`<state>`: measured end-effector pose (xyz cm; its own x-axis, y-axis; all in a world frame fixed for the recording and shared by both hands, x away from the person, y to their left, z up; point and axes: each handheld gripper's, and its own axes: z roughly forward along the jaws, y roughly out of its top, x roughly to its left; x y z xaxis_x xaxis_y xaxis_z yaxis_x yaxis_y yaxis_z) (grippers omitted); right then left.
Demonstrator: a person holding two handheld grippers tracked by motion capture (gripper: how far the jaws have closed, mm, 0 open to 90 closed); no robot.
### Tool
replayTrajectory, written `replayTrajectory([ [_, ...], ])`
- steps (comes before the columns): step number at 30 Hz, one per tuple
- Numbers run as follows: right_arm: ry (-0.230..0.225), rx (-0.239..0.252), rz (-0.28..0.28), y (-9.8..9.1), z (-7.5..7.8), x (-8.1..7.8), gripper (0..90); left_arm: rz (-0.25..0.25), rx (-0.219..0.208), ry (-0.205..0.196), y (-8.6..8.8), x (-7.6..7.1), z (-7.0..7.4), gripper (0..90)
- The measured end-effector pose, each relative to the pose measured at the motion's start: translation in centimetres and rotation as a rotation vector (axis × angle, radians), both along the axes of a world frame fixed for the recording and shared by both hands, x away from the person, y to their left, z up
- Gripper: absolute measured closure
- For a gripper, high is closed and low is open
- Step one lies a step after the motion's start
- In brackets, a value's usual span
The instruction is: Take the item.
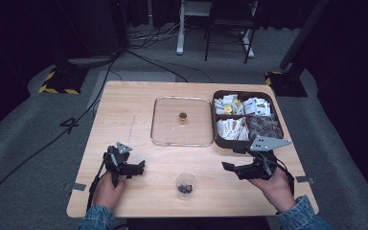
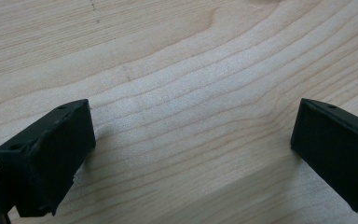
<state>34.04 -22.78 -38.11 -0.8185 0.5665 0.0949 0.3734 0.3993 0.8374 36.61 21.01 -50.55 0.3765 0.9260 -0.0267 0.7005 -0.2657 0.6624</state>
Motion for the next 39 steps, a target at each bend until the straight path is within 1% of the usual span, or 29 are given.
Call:
replayTrajectory([
  [1,0.000,0.000,0.000,0.0,0.0,0.0,24.3,0.000,0.000,0.000,0.0,0.0,0.0,0.0],
  [2,0.013,-0.002,-0.012,-0.8,-0.3,0.2,21.5,0.000,0.000,0.000,0.0,0.0,0.0,0.1],
  [6,0.033,0.006,-0.047,-2.1,-0.9,0.7,15.7,-0.001,0.000,0.000,0.0,0.0,0.0,0.0],
  [7,0.037,0.004,-0.065,-2.5,-1.0,0.9,15.2,-0.001,0.000,-0.001,0.0,0.0,0.0,0.0],
  [8,0.037,0.004,-0.065,-2.5,-1.0,0.9,15.2,-0.001,0.000,-0.001,0.0,0.0,0.0,0.0],
  [9,0.043,0.001,-0.080,-3.3,-1.3,1.2,14.6,-0.004,0.003,0.000,0.0,0.0,0.0,0.0],
  [17,0.036,-0.019,-0.154,-5.8,-2.7,2.0,7.4,-0.003,0.002,0.000,0.0,0.0,0.0,0.1],
  [19,0.032,-0.024,-0.172,-6.5,-3.2,2.3,6.7,-0.002,0.000,-0.001,0.0,0.0,0.0,0.0],
  [22,0.027,-0.019,-0.201,-7.3,-3.9,2.6,5.8,0.001,0.000,0.001,0.0,0.0,0.0,0.1],
  [23,0.027,-0.019,-0.201,-7.3,-3.9,2.6,5.8,0.001,0.000,0.001,0.0,0.0,0.0,0.1],
  [24,0.034,-0.007,-0.221,-7.9,-4.4,2.9,5.7,0.000,0.000,0.000,0.0,0.0,0.0,0.1],
  [26,0.038,-0.004,-0.235,-8.4,-4.9,3.2,5.7,0.000,0.000,-0.001,0.0,0.0,0.0,0.1],
  [30,0.023,0.005,-0.245,-9.3,-5.8,3.4,5.7,0.000,0.001,-0.001,0.0,0.0,0.0,0.1],
  [31,0.023,0.005,-0.245,-9.3,-5.8,3.4,5.7,0.000,0.001,-0.001,0.0,0.0,0.0,0.0],
  [32,0.015,0.001,-0.255,-9.6,-6.3,3.5,5.8,0.000,0.001,-0.001,0.0,0.0,0.0,0.1],
  [33,0.011,0.000,-0.256,-9.7,-6.5,3.5,5.8,0.000,0.001,-0.001,0.0,0.0,0.0,0.0],
  [36,0.015,0.005,-0.256,-10.0,-7.3,3.5,5.8,0.000,0.001,-0.001,0.0,0.0,0.0,0.1],
  [39,0.025,-0.002,-0.273,-10.1,-8.1,3.5,5.2,0.000,0.001,-0.001,0.0,0.0,0.0,0.1],
])
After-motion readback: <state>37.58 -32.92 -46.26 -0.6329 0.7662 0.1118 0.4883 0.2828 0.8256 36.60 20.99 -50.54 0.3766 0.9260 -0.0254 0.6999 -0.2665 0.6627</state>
